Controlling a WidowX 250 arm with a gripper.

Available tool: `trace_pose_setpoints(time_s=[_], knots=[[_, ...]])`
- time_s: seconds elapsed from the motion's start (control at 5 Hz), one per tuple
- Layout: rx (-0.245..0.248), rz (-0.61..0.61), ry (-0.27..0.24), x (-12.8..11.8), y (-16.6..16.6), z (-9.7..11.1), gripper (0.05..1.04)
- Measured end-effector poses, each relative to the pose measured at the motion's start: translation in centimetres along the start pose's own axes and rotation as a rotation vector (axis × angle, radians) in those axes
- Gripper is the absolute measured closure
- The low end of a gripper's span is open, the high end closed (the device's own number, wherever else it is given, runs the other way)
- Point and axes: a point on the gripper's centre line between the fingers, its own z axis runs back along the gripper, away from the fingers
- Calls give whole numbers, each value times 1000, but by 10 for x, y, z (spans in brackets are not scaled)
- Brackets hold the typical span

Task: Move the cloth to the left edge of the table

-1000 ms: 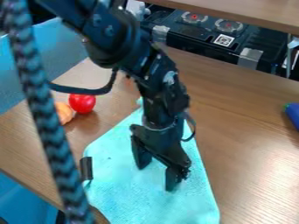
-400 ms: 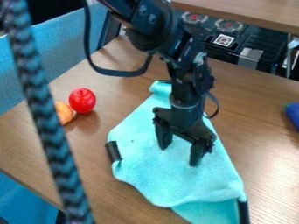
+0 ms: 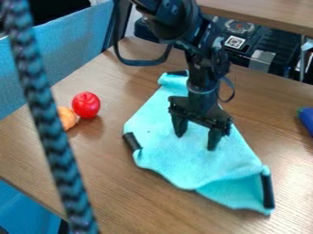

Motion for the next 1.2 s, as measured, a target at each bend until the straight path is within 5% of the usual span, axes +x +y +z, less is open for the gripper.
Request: trace_pose_setpoints(time_s=[0.4, 0.6, 1.2], knots=[[-10, 56, -58, 46, 6, 7, 83], [-15, 44, -54, 45, 1, 8, 83], [-34, -108, 46, -43, -22, 3, 83]])
